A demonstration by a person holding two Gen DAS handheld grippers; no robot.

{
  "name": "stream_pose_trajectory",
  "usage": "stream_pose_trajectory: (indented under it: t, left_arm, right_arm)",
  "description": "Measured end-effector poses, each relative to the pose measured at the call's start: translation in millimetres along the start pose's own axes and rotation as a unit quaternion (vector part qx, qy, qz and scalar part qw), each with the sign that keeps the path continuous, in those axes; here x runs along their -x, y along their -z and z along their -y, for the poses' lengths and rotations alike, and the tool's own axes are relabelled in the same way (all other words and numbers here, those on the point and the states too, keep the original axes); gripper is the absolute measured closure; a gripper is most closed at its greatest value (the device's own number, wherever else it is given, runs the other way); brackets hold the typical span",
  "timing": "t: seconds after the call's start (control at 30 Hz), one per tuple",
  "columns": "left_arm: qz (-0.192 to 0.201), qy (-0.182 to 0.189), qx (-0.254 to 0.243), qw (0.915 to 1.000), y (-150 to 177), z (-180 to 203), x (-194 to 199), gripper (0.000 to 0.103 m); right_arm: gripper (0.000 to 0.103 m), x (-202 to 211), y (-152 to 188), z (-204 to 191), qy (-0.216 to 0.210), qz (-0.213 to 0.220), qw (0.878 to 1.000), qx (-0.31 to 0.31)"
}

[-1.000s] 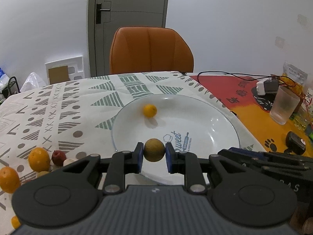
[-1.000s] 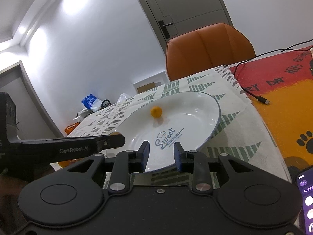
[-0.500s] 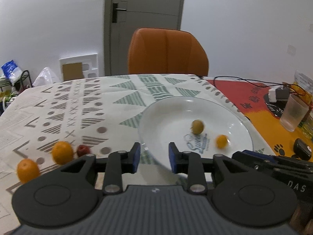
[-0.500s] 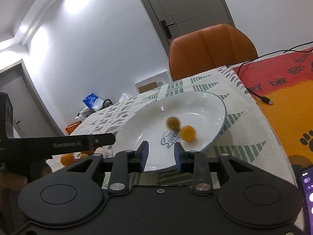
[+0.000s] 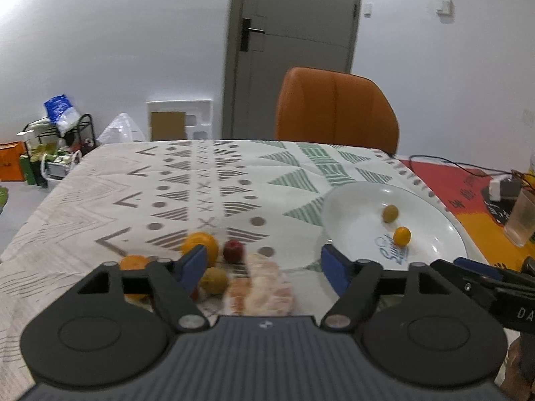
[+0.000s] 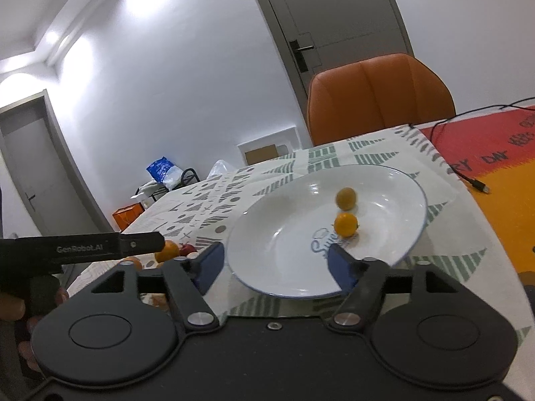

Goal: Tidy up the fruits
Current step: 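Move both open tools back toward the fruit cluster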

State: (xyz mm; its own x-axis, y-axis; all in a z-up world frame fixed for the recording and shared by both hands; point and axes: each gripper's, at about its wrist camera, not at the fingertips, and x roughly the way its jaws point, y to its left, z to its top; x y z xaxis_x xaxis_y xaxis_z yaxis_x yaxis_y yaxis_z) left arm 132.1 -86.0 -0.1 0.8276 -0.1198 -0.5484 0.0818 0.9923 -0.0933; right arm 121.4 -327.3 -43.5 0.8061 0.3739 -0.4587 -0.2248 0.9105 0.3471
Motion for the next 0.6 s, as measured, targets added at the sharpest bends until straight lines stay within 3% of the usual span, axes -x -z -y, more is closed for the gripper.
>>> stream_pose_trajectory:
  t: [0.1, 0.27, 0.6]
  left_arm:
    - [0.009, -0.001, 0.006, 0.9999, 1.5, -9.7, 8.5, 0.019]
    - [0.011, -0.016, 0.016, 0.9997, 5.7, -24.8, 15.9, 0.019]
    - [0.01, -0.034, 0.038, 0.9987, 18.3, -54.3, 24.9, 0.019]
  right_arm:
    - [0.02, -0.2, 0.6, -8.4, 0.0, 0.003, 1.0, 0.009]
    - [0.005, -1.2, 1.7, -23.1, -0.006, 0.007, 1.0, 0.017]
    - [0.0, -7.5, 6.1, -49.6, -0.024, -0.006, 0.999, 0.035]
